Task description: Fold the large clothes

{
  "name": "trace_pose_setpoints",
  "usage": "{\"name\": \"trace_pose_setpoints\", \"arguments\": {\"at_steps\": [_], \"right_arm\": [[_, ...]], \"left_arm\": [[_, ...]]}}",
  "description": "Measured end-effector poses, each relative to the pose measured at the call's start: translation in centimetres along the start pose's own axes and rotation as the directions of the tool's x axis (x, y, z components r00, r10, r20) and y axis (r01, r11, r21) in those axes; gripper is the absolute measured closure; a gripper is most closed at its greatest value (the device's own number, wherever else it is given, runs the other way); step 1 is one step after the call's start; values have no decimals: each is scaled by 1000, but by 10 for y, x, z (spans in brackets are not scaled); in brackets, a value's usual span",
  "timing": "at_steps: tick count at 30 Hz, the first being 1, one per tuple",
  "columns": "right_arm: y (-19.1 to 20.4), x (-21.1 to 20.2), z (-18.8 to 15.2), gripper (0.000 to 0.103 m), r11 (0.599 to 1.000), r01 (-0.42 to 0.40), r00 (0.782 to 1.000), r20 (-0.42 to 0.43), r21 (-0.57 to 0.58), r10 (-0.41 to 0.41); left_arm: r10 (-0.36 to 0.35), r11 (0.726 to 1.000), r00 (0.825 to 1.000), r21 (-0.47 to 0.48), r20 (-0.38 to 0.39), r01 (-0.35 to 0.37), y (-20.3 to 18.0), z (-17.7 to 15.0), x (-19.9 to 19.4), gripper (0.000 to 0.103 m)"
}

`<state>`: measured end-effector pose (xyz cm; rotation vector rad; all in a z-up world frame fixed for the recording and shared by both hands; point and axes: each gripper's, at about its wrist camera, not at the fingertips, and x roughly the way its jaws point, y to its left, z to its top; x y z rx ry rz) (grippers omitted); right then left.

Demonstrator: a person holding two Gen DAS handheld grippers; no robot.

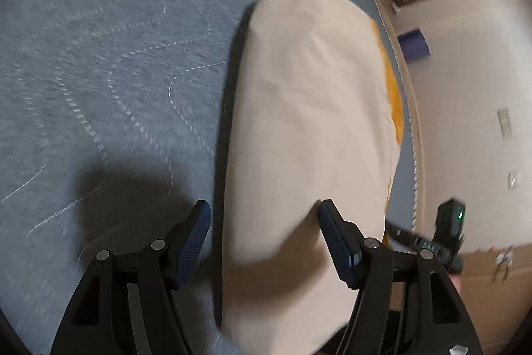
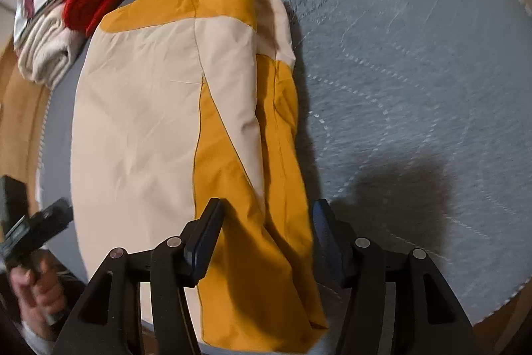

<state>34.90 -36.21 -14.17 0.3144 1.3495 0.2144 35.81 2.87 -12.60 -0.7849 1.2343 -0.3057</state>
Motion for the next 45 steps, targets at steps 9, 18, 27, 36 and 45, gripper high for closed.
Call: {"name": "trace_pose_setpoints", "arguments": {"at_steps": [9,18,27,36,45], "right_arm": [[-12,37,37,41,997,-54,998,-33,46,56],[20,52,46,85,996,-82,997,13,29,81],[108,67,75,93,984,-170,977,122,-55,176],[174,100,88,94,975,-150,981,97,-166,167],[179,84,72,83,979,-83,989,106,-188,104]], "left_arm": [[-173,983,985,-69,-6,172,16,28,36,30],[-166,986,985,28,54,165,-19,36,22,63],[-32,997,982,70,188,19,10,72,-69,61],[76,996,977,-55,198,-66,72,64,-108,55],[112,921,989,363,101,-142,4,3,-117,54]]}}
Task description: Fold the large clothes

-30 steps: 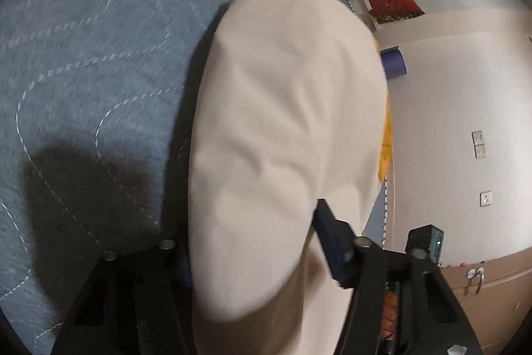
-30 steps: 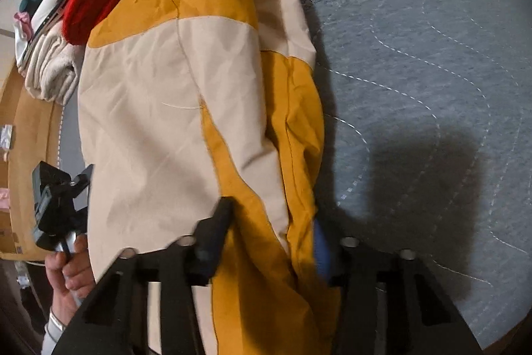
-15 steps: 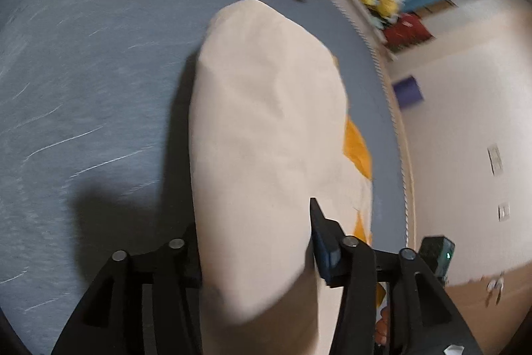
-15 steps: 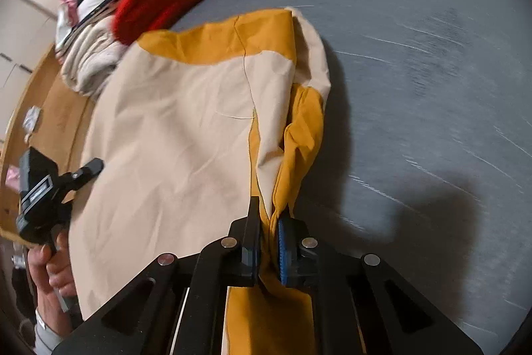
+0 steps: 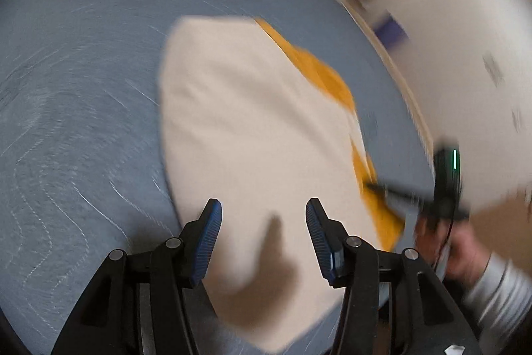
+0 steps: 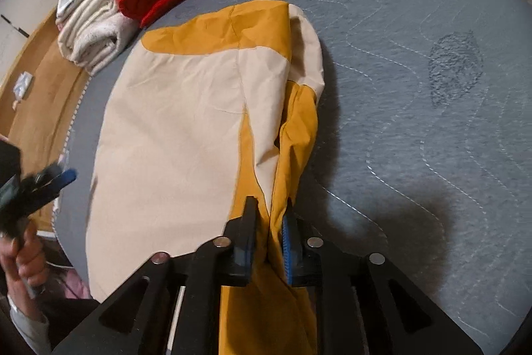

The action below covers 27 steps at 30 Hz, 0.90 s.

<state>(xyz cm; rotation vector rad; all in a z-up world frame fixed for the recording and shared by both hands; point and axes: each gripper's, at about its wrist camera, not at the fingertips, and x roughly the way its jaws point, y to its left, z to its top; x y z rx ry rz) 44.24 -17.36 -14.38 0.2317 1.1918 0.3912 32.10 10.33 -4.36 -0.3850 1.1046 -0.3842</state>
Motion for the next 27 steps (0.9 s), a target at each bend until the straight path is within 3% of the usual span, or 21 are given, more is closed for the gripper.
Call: {"name": "trace_pose_setpoints", "arguments": {"at_steps": [3,5,7,10,13,15,17,19,21,23,27], "right_arm": [[-9,-13,-13,73,1000,-2,1000,-26,19,3],[-17,-21,-21,67,1000,17,999,-28,18,-17],[-19,-26,-29,65,999,28,999,-36,17,-27],[-20,-34,-40,65,999,36,998,-48,-14,-37],[-22,-32,-56,64,992,90,991,-93,-84,-98],[-29,-29,-69,64,979,160,975,-132,-125,-176],[-29,-30,-74,64,965,219,961,-136,-145,-239],[-23,-43,-77,64,936,304,944,-79,-176,-321],[-11,-68,-79,64,904,380,924,33,-195,-381],[3,-95,-84,64,886,421,906,143,-195,-399],[42,-157,-120,59,874,451,853,374,-178,-364]], "left_arm": [[122,990,988,75,-98,-115,1,-29,29,51],[189,981,976,66,-107,-183,4,-38,34,51],[157,987,984,55,-88,-152,-2,-42,23,52],[146,983,987,121,-62,-137,-12,-53,15,52],[268,954,956,169,-117,-247,-4,-72,37,40],[234,971,965,72,-121,-227,4,-72,31,39],[254,967,962,23,-96,-253,5,-71,14,41],[325,945,946,37,-18,-324,-7,-72,-13,42],[336,941,941,16,34,-337,-14,-79,-37,37],[346,938,933,-16,94,-347,-27,-94,-65,28],[398,914,887,-20,233,-405,-75,-116,-99,13]]}}
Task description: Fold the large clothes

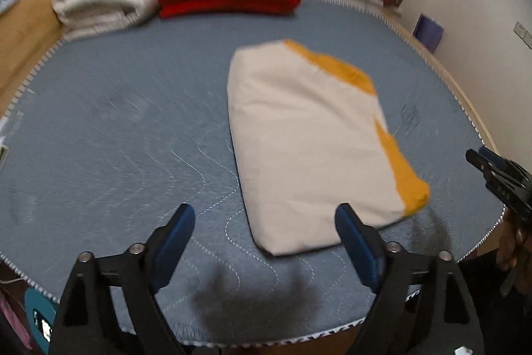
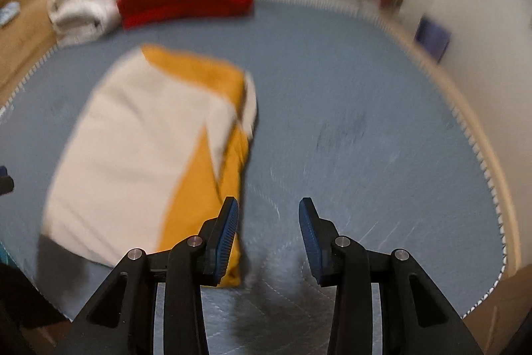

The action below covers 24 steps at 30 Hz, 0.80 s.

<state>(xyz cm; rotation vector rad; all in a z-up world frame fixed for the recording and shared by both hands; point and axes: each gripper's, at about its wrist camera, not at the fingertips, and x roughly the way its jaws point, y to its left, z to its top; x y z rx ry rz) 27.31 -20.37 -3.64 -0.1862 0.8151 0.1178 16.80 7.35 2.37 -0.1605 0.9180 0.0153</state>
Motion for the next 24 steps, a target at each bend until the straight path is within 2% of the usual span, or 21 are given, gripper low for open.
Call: {"name": "trace_pose_setpoints", "arguments": {"at_steps": [1,2,4,6,8,11,16,24], "right_arm": [[5,-15,-4,50,1000,1,999,36,3,-1],[12,-38,-14,36,1000,3,996,85,13,-4],[23,-71,-30,20,1000,-3,988,152,27,-1],[34,-101,-51,13,999,-7,980,198,38,-1],[45,-119,-64,6,998,-21,980,200,54,10],[55,-137,-86,4,994,-42,986,167,104,24],[69,-136,-111,4,991,-51,992,119,123,37],[87,-126,-109,4,997,-49,991,129,66,40]], "left_arm": [[15,1000,999,-7,28,-15,-9,-7,-13,11],[22,1000,999,-19,45,-22,-15,-13,-21,8],[27,999,998,-45,64,-24,-29,-21,-35,7],[26,998,996,-61,80,-21,-43,-35,-44,6],[41,997,995,-70,95,-34,-52,-48,-52,6],[74,996,992,-65,104,-67,-62,-65,-50,6],[81,995,995,-58,49,-78,-64,-79,-39,6],[77,995,993,-76,90,-70,-68,-80,-40,6]]}}
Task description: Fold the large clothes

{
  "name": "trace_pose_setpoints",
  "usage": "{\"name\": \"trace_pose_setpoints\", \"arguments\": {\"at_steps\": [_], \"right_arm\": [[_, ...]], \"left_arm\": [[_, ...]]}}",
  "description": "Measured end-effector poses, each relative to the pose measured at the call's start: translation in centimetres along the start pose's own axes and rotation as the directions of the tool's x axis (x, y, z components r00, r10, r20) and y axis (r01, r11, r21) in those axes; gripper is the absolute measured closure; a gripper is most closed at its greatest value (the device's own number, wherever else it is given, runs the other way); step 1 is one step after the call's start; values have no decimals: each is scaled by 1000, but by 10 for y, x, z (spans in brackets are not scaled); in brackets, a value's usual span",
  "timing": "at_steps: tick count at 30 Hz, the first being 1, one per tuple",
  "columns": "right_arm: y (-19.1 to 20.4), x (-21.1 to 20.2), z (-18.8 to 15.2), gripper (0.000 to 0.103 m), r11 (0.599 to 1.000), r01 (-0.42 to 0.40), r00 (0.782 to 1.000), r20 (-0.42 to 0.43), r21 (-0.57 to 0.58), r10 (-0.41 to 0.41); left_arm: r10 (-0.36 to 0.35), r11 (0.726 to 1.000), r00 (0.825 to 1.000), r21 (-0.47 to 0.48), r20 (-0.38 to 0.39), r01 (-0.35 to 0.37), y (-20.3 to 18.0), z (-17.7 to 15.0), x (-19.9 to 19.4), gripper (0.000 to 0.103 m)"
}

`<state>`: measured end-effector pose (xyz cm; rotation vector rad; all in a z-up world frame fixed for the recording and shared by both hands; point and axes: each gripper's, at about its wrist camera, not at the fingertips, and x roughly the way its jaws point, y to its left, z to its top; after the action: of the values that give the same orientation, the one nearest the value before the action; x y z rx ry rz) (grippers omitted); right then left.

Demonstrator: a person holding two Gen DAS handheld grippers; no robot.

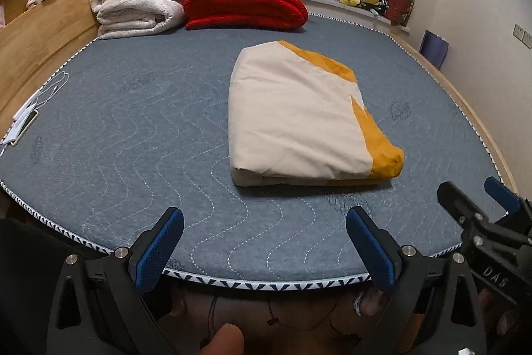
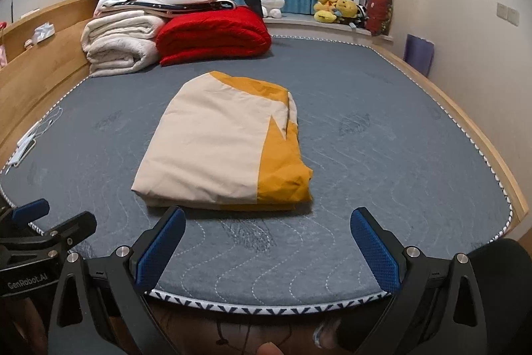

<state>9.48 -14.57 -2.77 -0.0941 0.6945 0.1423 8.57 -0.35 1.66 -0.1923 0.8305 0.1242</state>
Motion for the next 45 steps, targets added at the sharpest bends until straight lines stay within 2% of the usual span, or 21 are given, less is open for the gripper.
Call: {"name": "trace_pose_setpoints", "arguments": {"at_steps": [45], "right_arm": [[1,14,5,4,999,33,999,6,-26,-32]], "left_arm": [[-27,999,1000,22,-6,27,-6,0,8,5]]}}
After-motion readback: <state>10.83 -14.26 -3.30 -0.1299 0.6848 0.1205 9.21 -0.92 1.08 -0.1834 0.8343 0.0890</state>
